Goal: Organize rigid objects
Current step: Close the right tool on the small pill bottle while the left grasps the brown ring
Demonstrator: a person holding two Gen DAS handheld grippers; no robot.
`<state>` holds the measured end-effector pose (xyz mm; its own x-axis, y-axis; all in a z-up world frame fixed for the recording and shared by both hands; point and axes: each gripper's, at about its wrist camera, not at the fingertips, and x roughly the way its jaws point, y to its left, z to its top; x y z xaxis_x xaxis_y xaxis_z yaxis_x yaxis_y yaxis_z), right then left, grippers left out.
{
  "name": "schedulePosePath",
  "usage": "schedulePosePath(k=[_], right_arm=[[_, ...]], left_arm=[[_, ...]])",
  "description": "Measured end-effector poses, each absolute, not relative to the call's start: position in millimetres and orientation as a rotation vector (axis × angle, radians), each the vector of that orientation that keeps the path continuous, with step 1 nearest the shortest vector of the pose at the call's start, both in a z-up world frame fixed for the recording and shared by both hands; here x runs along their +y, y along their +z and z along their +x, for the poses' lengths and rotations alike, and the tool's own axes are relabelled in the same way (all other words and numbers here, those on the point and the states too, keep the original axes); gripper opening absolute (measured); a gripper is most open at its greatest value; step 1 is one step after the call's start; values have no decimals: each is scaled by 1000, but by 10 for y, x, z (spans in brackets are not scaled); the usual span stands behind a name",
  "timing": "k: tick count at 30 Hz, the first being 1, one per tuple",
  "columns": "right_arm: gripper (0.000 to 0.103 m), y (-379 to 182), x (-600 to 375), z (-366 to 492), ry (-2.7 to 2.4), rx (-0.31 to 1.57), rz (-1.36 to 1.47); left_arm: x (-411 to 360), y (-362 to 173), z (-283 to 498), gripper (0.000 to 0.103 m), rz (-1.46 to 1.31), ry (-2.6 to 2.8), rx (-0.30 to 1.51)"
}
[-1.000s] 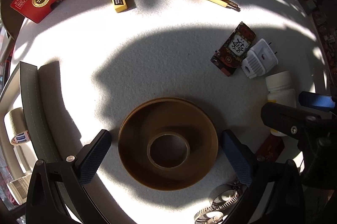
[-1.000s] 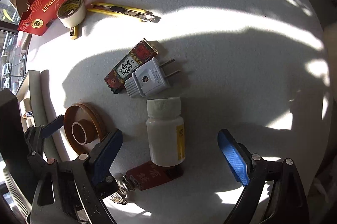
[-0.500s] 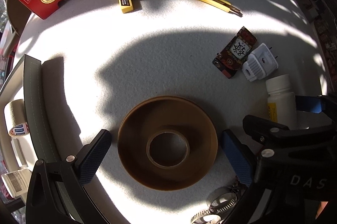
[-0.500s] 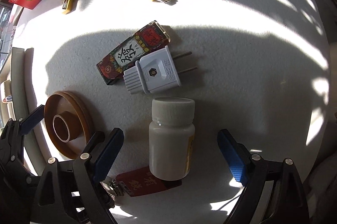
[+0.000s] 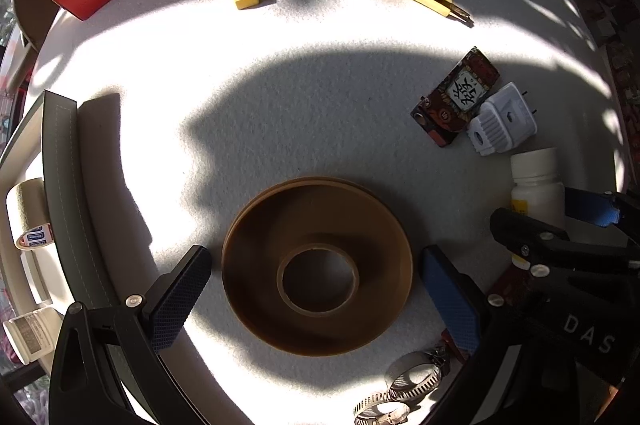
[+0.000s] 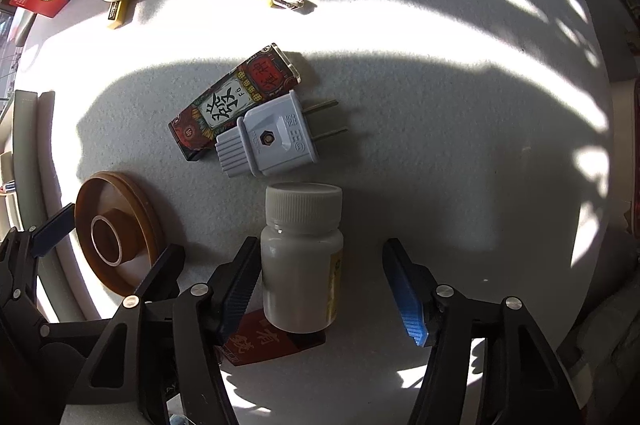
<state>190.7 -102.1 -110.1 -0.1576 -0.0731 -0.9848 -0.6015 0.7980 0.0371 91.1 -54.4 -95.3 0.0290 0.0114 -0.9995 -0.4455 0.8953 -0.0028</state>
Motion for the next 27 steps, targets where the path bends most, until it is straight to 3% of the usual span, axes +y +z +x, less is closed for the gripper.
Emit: schedulePosePath(k=[10, 12, 14, 18, 20, 22, 25, 27], right_arm=[[65, -1004, -1049, 1791, 529, 1679, -530], [69, -998, -1079, 1802, 539, 1683, -500], [82, -1006, -1098, 1806, 575, 1696, -449], [83, -1008, -1095, 1794, 566, 1693, -453], [80, -1008, -1096, 1793, 558, 1691, -467], [70, -1006, -1094, 1793, 535, 1683, -511], [40, -961, -1099, 1786, 543, 1658, -562], [37, -963, -1127, 1791, 550, 1678, -552]], left_arm=[[-576, -1010, 873, 103, -356, 366, 1495], [-576, -1034, 873, 103, -357, 366, 1496], [-576, -1032, 876, 103, -357, 366, 1498], [-578, -1039, 876, 103, -356, 367, 1495], [-577, -1044, 881, 103, -358, 366, 1502], [-579, -1057, 898, 103, -353, 355, 1524], [-596, -1056, 904, 100, -350, 340, 1542], [-626, -1025, 902, 93, -335, 329, 1538]])
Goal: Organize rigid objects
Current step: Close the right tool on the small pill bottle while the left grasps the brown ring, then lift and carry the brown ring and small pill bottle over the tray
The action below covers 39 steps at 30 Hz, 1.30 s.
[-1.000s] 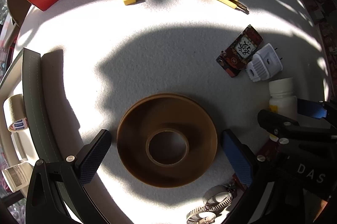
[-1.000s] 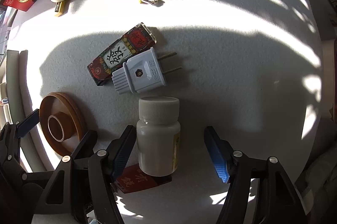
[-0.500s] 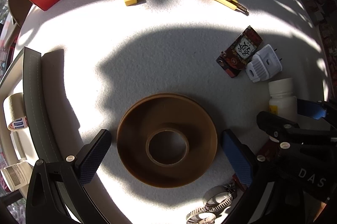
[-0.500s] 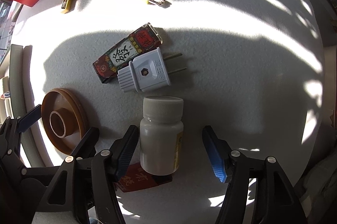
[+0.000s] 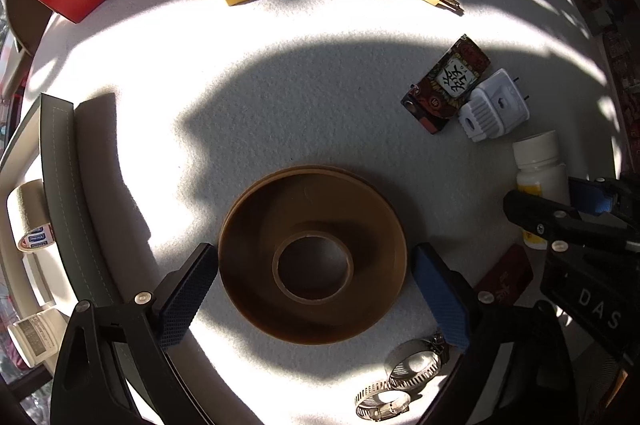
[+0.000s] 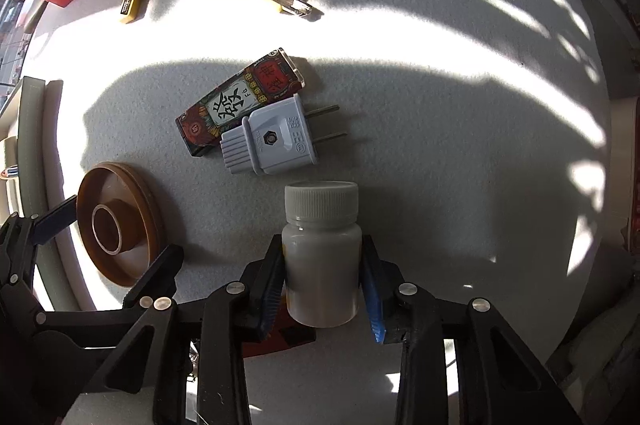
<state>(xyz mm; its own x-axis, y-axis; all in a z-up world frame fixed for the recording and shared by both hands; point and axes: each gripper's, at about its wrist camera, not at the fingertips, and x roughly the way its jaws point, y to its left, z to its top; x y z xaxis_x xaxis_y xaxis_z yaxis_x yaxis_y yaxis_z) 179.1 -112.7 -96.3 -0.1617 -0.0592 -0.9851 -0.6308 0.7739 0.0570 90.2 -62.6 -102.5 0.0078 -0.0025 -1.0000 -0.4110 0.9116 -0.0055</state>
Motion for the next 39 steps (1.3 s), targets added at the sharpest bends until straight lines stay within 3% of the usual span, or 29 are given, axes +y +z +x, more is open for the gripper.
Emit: schedulePosePath(k=[1, 9, 30, 39], right_arm=[[37, -958, -1147, 1793, 546, 1680, -544], [37, -759, -1330, 1737, 541, 1652, -487], [37, -430, -2201, 1198, 480, 1754, -270], [37, -258, -2144, 1007, 455, 1775, -216]], left_arm=[[-646, -1006, 900, 89, -328, 320, 1535], [-651, -964, 742, 89, -353, 315, 1553], [-893, -190, 319, 89, -370, 147, 1427], [-682, 73, -86, 89, -373, 113, 1376]])
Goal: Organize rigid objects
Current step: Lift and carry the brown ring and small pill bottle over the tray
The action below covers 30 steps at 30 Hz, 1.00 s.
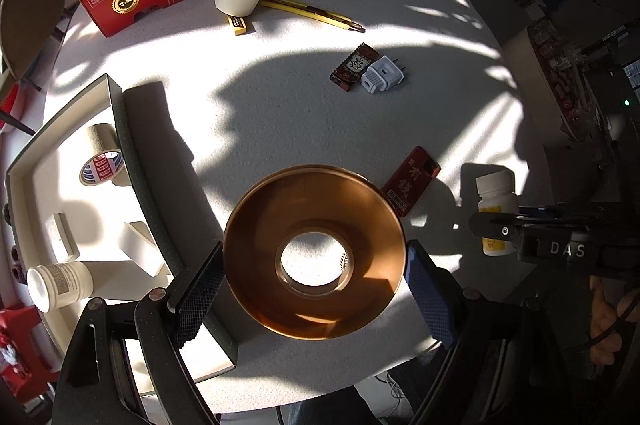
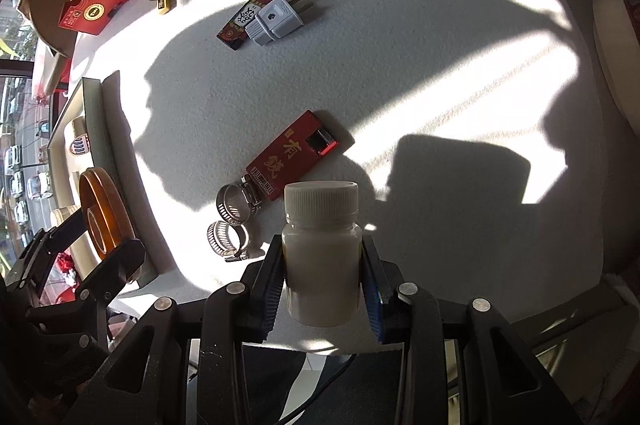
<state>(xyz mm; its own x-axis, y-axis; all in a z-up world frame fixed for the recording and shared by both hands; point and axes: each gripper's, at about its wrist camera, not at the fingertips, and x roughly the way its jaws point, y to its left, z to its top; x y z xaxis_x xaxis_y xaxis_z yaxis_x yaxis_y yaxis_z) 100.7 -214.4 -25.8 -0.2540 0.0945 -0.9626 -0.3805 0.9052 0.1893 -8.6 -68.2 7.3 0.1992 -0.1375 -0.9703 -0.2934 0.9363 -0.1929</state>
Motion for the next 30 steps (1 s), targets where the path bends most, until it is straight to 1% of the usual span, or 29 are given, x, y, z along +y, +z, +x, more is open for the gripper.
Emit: schedulePosePath(k=[7, 15, 22, 30], right_arm=[[37, -103, -1909, 956, 500, 1733, -242], [37, -43, -1339, 764, 620, 1706, -334], [37, 30, -674, 406, 799, 1663, -467], [37, 98, -32, -45, 973, 1595, -588]], left_arm=[[-317, 209, -399, 89, -439, 206, 1322], [52, 276, -803, 89, -506, 334, 1281], [330, 303, -1265, 89, -581, 475, 1250], [573, 206, -1737, 89, -667, 605, 1247]])
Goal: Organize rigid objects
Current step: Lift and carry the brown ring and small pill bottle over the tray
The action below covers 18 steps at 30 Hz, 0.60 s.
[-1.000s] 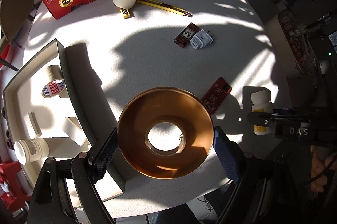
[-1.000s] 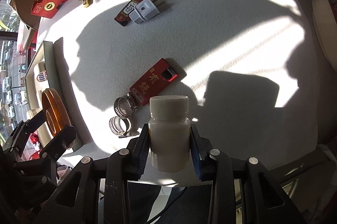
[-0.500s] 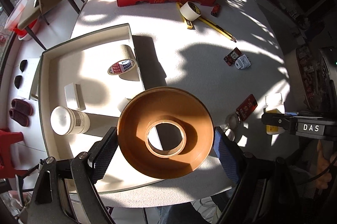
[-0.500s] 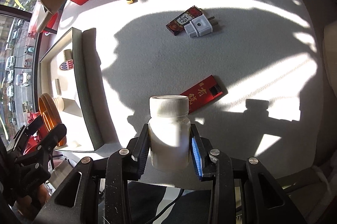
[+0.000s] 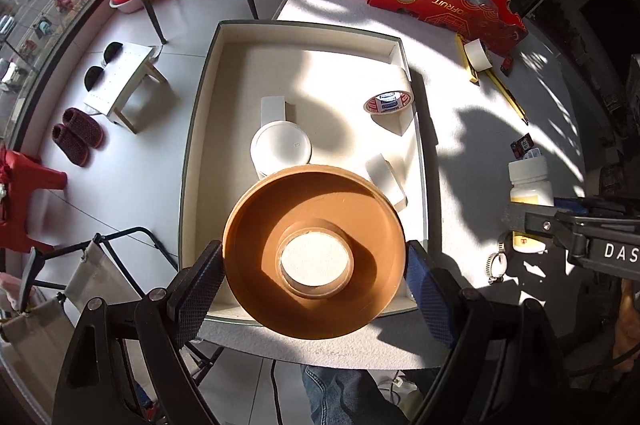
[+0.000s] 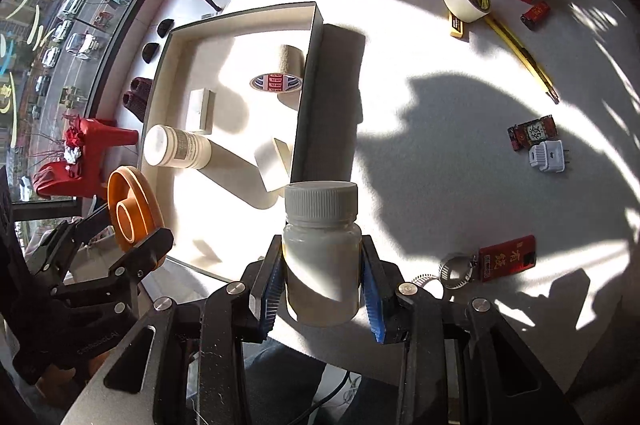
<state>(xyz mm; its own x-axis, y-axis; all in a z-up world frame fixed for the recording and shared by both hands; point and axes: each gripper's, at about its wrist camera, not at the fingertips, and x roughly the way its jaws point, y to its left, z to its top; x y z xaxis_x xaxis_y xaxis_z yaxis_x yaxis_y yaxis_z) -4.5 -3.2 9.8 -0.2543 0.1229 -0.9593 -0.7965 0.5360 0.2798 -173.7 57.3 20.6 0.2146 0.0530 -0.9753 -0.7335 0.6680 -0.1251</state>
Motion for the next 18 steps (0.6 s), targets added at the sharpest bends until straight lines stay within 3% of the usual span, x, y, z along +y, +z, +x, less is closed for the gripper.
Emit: schedulePosePath(k=[18], right_arm=[[37, 10, 362, -408, 1050, 1591, -681]], left_arm=[[683, 58, -1859, 89, -693, 652, 1259]])
